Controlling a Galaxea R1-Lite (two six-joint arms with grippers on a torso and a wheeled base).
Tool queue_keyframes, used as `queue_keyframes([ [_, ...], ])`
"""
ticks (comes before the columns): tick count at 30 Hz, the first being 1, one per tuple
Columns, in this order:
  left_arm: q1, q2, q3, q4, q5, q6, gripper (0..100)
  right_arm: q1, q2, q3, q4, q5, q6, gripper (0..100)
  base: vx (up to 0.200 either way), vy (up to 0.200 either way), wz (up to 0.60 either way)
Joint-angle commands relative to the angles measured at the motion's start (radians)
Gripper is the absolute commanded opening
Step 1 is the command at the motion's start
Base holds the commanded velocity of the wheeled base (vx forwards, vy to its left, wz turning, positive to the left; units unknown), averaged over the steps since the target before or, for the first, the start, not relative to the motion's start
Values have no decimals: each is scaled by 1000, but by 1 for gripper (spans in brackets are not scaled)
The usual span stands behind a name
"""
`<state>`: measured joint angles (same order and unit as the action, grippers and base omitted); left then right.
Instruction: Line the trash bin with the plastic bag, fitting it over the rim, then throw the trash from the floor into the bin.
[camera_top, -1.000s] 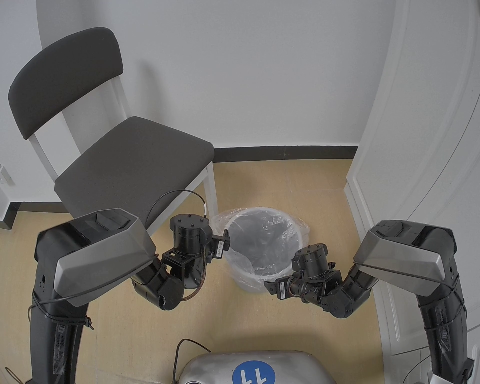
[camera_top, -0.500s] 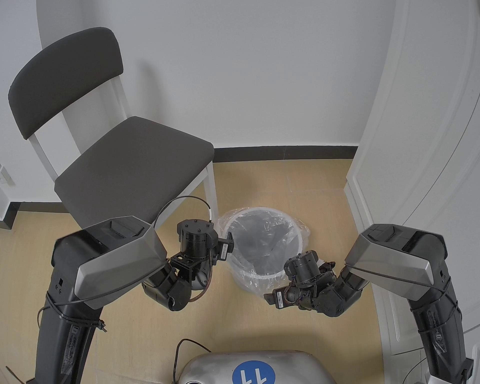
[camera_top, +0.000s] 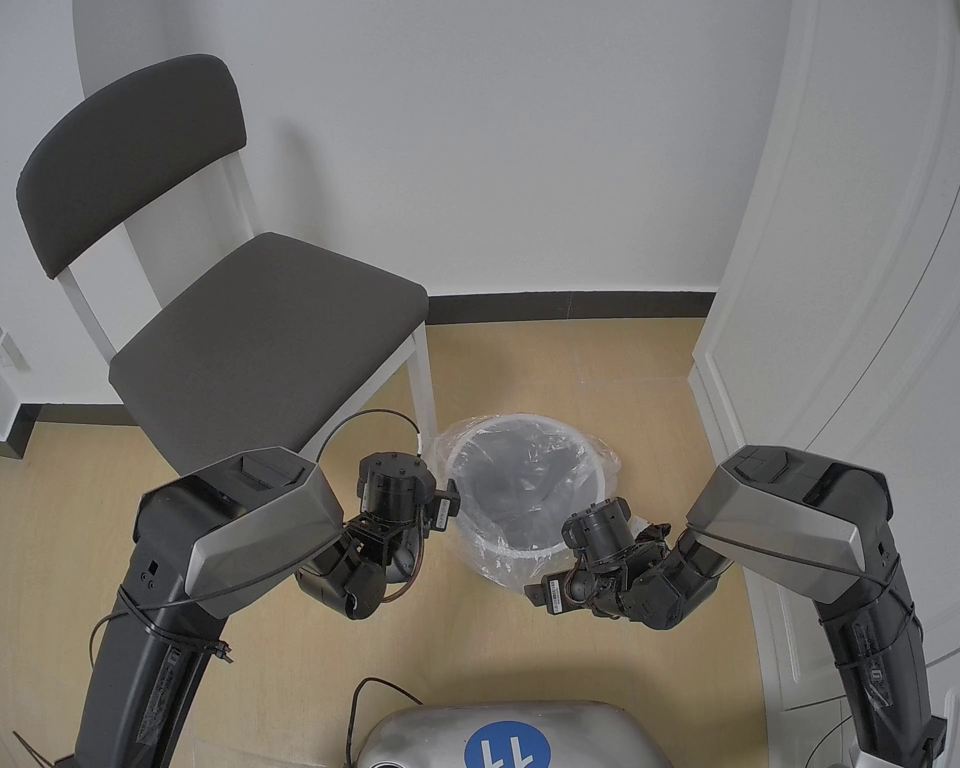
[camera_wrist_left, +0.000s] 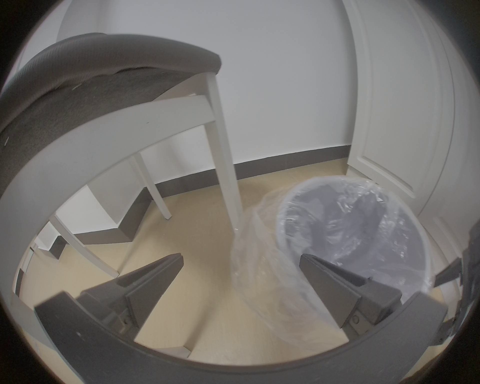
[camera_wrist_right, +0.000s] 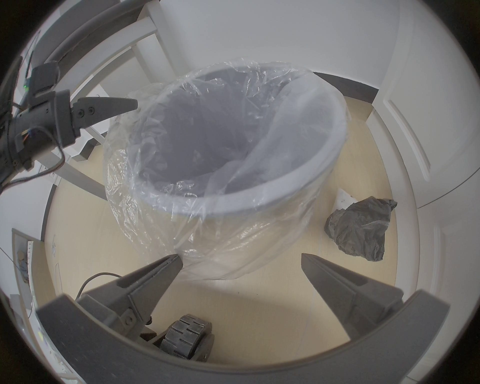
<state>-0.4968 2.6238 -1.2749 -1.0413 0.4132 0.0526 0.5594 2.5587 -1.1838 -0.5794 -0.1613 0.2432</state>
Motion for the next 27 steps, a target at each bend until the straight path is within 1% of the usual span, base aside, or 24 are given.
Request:
queue_keyframes([
  [1,23,16,-15,3,-1,0,100,4,-2,10,0,0,-1,100,0,0,0],
  [6,34,28,-23,27,-1,0,100,5,-3,10,0,0,-1,100,0,0,0],
  [11,52,58,-60,70,-1,-8,100,7,-3,12,0,-1,-1,100,0,0,0],
  [14,60,82,-103,115,-2,-34,100,10,-3,13,0,-1,-1,100,0,0,0],
  [19,60,124,-193,182,-2,-106,100,10,-5,18,0,-3,-2,100,0,0,0],
  [22,61,124,-215,250,-2,-138,100,10,-54,69,0,-3,-15,100,0,0,0],
  [27,61,122,-227,276,-2,-148,100,-4,-169,150,1,9,-62,100,0,0,0],
])
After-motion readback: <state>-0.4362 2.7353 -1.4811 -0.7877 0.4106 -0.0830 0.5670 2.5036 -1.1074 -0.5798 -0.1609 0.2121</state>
